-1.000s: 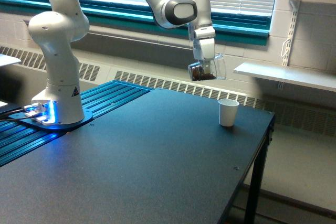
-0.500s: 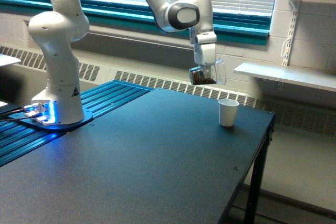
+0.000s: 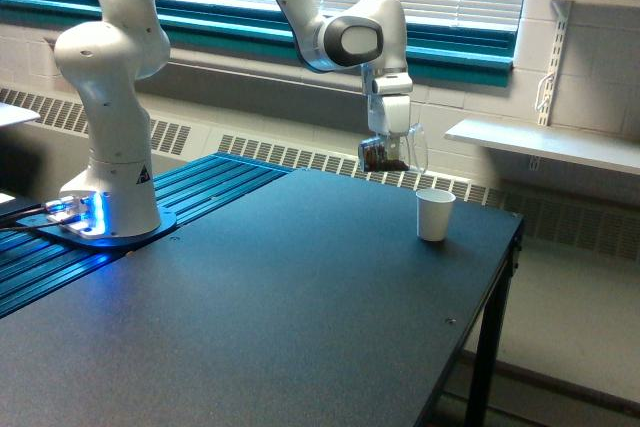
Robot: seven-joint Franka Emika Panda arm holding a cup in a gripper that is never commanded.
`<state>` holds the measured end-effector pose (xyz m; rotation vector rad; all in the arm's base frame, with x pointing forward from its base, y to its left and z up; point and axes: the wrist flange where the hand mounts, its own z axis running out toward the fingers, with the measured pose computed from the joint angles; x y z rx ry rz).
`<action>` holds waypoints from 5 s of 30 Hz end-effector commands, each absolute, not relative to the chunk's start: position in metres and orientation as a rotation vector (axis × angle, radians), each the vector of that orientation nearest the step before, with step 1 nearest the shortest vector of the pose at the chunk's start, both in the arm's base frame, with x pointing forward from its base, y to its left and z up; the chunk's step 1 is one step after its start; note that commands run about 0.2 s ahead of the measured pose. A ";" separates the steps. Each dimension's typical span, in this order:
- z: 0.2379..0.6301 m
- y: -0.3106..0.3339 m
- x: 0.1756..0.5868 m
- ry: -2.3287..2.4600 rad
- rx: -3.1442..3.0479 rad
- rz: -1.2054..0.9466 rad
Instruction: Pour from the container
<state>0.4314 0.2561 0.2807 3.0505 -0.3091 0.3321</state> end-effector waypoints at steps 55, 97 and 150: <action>0.242 0.292 0.456 -0.212 2.971 0.248; 0.240 0.289 0.466 -0.121 2.890 0.203; 0.240 0.298 0.466 -0.025 2.844 0.179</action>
